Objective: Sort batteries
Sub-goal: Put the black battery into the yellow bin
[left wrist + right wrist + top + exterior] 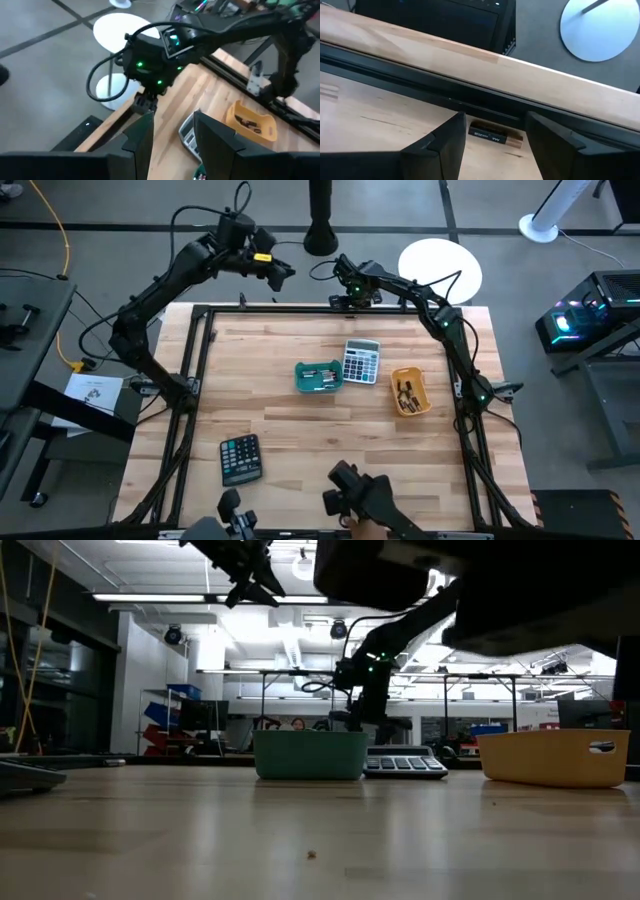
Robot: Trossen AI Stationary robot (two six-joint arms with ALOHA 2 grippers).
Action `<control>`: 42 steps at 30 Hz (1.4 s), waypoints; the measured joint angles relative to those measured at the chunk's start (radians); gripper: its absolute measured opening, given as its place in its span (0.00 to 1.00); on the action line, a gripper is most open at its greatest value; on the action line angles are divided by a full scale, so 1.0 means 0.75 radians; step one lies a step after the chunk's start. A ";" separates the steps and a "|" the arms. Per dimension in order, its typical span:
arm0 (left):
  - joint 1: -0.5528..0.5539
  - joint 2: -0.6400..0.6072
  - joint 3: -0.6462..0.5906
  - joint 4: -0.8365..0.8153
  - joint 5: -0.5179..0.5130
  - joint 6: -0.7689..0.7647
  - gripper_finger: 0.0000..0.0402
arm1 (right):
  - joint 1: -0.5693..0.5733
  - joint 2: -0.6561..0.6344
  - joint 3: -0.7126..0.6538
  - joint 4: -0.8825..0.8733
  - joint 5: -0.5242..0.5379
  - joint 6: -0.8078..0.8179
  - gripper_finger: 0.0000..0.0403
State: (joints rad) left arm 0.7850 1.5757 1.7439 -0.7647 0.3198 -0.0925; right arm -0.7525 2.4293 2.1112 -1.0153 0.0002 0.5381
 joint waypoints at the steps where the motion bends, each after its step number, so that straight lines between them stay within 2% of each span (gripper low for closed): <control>1: -0.012 0.001 -0.002 0.001 -0.022 0.000 0.33 | 0.000 0.003 0.000 0.000 0.000 0.001 0.49; 10: -0.064 0.001 -0.018 -0.021 -0.086 0.000 0.33 | 0.071 -0.054 -0.012 -0.053 0.064 -0.090 0.49; 20: -0.063 0.001 -0.018 -0.022 -0.088 0.022 0.33 | 0.060 -0.065 -0.025 -0.144 0.166 -0.703 0.49; 27: -0.063 0.001 -0.018 -0.034 -0.087 0.009 0.33 | 0.039 -0.066 -0.026 -0.145 0.031 -0.913 0.49; 32: -0.063 0.001 -0.018 -0.034 -0.086 -0.019 0.33 | 0.092 -0.062 -0.026 -0.141 -0.008 -1.124 0.49; 35: -0.063 0.001 -0.018 -0.034 -0.086 -0.045 0.33 | 0.114 -0.056 -0.026 -0.134 -0.003 -1.195 0.49; 39: -0.063 0.001 -0.018 -0.034 -0.086 -0.055 0.33 | 0.114 -0.050 -0.026 -0.086 0.106 -1.208 0.49; 42: -0.064 0.001 -0.018 -0.034 -0.086 -0.071 0.33 | 0.097 -0.041 -0.026 -0.106 0.117 -1.217 0.49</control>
State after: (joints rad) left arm 0.7372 1.5761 1.7306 -0.7900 0.2551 -0.1454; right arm -0.6799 2.3988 2.0918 -1.0950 0.0878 -0.3750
